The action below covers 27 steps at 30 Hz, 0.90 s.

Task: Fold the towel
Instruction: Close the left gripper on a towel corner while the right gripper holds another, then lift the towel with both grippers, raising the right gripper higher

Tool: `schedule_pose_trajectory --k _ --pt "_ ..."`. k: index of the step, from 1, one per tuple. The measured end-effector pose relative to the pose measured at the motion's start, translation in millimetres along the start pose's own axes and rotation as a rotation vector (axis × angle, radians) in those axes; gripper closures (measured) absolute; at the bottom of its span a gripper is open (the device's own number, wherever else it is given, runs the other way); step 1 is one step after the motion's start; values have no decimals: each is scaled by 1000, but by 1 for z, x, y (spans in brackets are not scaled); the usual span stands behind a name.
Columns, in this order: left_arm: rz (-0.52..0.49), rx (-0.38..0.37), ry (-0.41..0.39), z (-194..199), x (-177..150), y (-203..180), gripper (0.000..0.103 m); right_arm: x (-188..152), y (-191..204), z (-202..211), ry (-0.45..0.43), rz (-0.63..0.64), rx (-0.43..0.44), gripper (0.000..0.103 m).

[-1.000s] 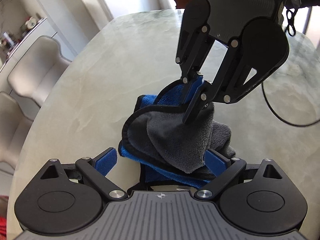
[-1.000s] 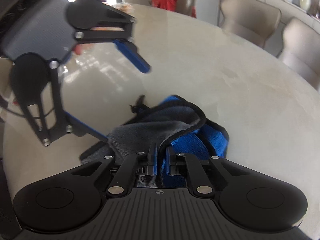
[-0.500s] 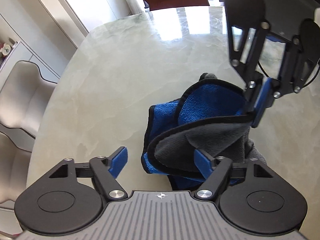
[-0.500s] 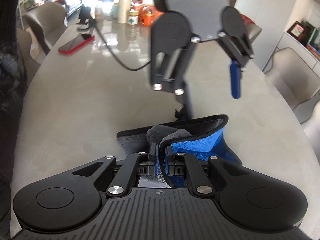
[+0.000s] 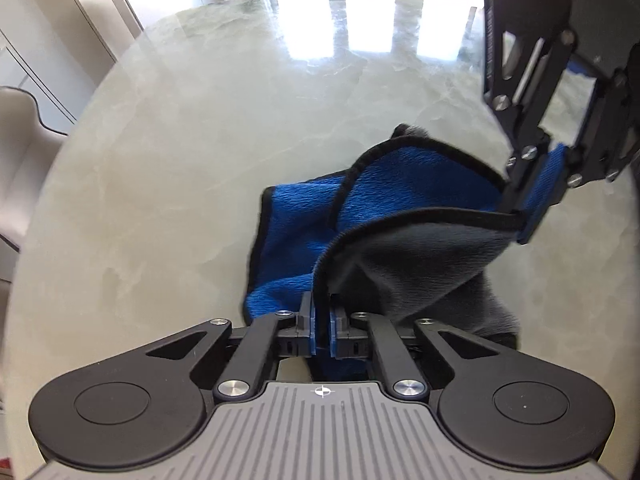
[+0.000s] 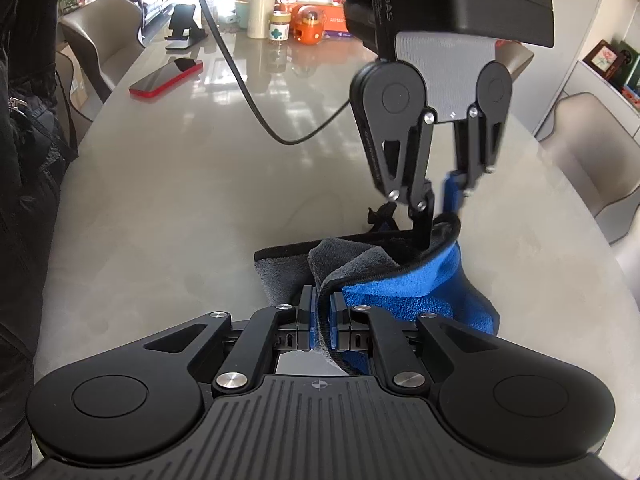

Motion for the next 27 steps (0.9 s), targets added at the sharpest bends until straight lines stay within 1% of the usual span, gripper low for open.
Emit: schedule_pose_trajectory --k 2,5,7,10,13,16,17,18,19,21,22,27 --pt "21 3 6 2 -3 -1 98 -1 0 2 -4 -13 -9 95" --pt "48 55 14 6 -8 -4 99 -3 -1 8 -26 -40 -27 94" --pt "83 89 -14 16 -10 -8 100 -3 1 10 -37 -56 -44 94" --pt "194 108 -95 43 -11 -16 100 -6 1 16 -50 -89 -68 94" --pt "235 151 -124 69 -12 -25 100 -12 2 19 -56 -122 -99 92" --pt "266 200 -131 97 -18 -34 100 -19 1 20 -44 -142 -126 87" --pt "278 209 -138 105 -20 -36 100 -21 1 21 -37 -143 -139 82" --pt "290 218 -144 112 -21 -38 100 -23 0 21 -30 -144 -155 71" --pt "301 226 -149 118 -22 -40 100 -25 -1 22 -21 -142 -175 67" --pt "316 241 -156 131 -23 -43 100 -27 -3 22 -12 -129 -216 66" --pt "321 251 -158 140 -24 -44 100 -28 -3 22 -11 -124 -219 66" --pt "334 274 -145 149 -24 -51 100 -27 0 18 -14 -75 -197 66"
Point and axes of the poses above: each gripper's, at about its wrist camera, not at the fingertips, and z roughly against the way its jaws point, y to its left, x to its top, the point moved 6 cm from there along -z, roughly the way its jaws point, and after that the axes turned 10 degrees about x, right-handed, at the moved point
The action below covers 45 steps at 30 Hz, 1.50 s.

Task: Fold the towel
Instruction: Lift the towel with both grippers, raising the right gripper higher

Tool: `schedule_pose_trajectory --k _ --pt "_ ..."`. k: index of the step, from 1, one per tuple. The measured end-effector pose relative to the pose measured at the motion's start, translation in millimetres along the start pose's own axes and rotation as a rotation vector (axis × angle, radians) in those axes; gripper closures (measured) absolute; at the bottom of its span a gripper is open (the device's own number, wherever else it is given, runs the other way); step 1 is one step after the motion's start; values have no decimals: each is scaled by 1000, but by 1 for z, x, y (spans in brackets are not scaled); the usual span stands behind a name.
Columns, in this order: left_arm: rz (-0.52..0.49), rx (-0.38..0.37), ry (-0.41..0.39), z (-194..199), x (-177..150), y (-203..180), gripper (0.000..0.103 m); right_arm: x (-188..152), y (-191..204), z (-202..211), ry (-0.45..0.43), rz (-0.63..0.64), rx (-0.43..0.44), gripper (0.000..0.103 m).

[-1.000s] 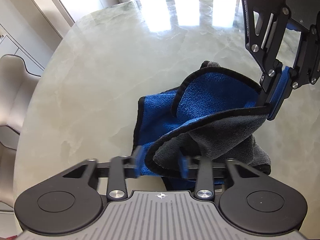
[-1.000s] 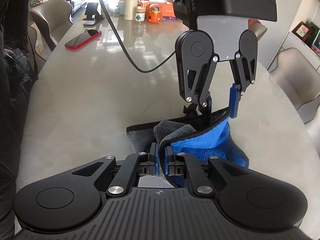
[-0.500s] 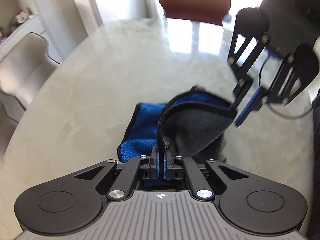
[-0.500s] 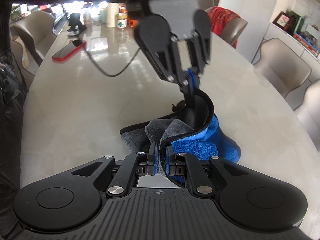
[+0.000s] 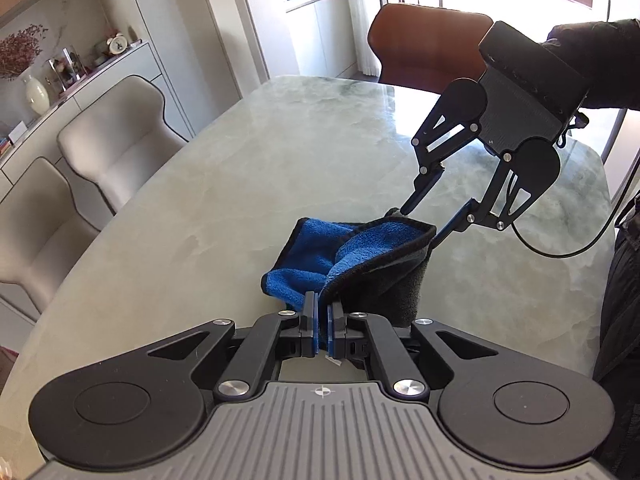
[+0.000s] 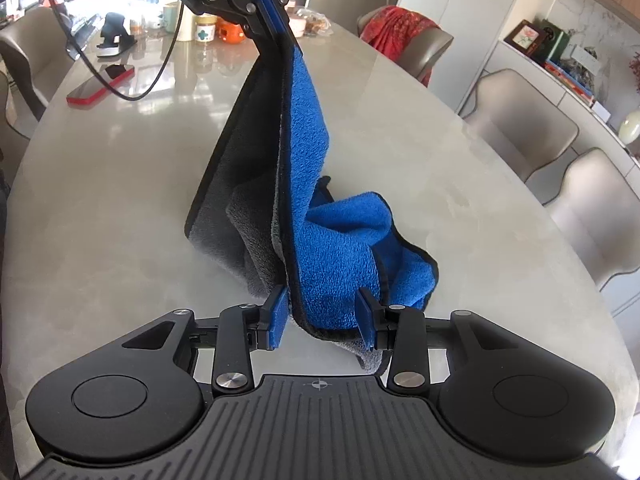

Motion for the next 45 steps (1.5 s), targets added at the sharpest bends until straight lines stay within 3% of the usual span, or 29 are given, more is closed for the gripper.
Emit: schedule_pose_trajectory --k 9,12,15,18,27,34,36,45 --pt "28 -14 27 -5 -8 -10 100 -8 5 -27 94 108 14 69" --pt "39 -15 37 -8 -9 -8 100 -15 8 -34 128 198 -23 71" --pt "43 -19 44 -10 -12 -9 100 -23 17 -43 179 321 -47 87" --pt "39 -25 50 -13 -14 -11 99 -29 22 -51 211 420 -69 87" --pt "38 -46 75 -17 -25 -22 98 -25 19 -59 253 466 -72 86" --pt "39 -68 97 -21 -37 -31 96 -23 30 -55 185 571 -108 87" --pt "38 -70 103 -22 -39 -32 96 -22 31 -53 175 563 -92 98" --pt "37 -23 92 -10 -39 -28 96 1 27 -24 113 433 -95 100"
Point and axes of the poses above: each gripper's, at about its wrist camera, not at the fingertips, and z roughly against the way its jaws point, y to its left, x to its top, the point moved 6 cm from there along -z, roughly the way its jaws point, and after that the axes turned 10 degrees about x, right-handed, at the moved point
